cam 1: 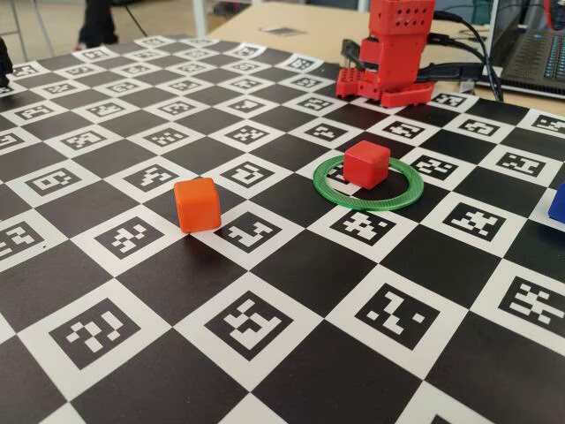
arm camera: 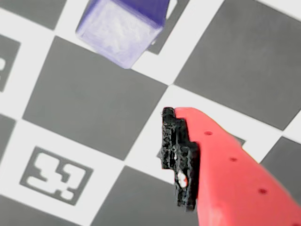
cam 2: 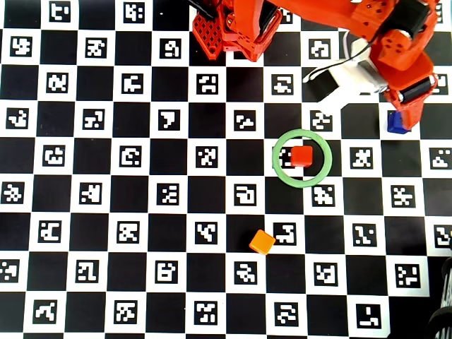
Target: Grab the red cube then put it in the green circle then put the blue cube on top and finally the orange cube on top
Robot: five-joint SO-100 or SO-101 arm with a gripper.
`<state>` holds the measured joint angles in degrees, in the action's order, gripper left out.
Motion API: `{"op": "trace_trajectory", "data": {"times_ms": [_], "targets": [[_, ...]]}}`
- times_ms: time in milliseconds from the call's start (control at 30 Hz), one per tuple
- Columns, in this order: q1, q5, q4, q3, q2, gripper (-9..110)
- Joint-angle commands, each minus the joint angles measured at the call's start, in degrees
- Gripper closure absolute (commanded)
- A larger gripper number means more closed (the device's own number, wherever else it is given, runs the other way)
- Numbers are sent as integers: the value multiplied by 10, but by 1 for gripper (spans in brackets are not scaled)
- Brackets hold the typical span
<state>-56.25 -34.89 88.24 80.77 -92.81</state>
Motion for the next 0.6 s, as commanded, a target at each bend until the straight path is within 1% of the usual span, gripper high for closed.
{"op": "trace_trajectory", "data": {"times_ms": [0, 67, 200, 467, 567], "targets": [[-14, -88, 24, -75, 34, 72], [-18, -125, 35, -110, 73, 72], [-36, -196, 56, -171, 132, 65], [-117, -263, 42, -223, 193, 57], [-140, -274, 34, -259, 236, 57]]}}
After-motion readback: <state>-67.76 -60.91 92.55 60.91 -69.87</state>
